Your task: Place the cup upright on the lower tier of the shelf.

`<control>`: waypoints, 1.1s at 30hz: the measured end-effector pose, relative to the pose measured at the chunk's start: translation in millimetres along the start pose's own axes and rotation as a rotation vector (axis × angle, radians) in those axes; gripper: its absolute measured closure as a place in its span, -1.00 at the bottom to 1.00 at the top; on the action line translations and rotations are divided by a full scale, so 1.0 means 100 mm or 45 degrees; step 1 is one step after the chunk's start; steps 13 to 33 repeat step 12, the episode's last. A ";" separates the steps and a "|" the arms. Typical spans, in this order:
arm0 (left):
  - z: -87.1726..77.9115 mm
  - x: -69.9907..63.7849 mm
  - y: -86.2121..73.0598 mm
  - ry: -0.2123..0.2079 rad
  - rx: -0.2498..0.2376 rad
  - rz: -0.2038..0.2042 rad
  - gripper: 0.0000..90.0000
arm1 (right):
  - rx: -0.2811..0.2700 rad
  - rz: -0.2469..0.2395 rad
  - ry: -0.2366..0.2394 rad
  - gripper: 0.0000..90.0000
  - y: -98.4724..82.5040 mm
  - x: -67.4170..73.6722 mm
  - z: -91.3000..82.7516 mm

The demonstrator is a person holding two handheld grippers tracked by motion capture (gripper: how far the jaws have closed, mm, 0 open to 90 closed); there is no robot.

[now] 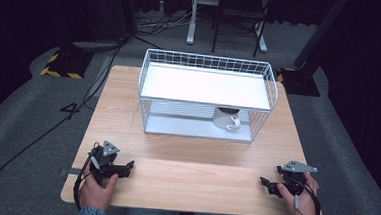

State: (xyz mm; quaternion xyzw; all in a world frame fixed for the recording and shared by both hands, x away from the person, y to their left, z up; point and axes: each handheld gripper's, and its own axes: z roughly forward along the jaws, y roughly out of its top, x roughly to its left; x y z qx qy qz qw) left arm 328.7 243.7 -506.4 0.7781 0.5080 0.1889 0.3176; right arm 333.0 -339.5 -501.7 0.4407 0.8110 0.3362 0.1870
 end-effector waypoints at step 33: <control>0.00 0.00 0.00 0.001 0.000 0.002 -0.81 | -0.041 0.016 -0.021 -0.75 -0.02 0.03 0.04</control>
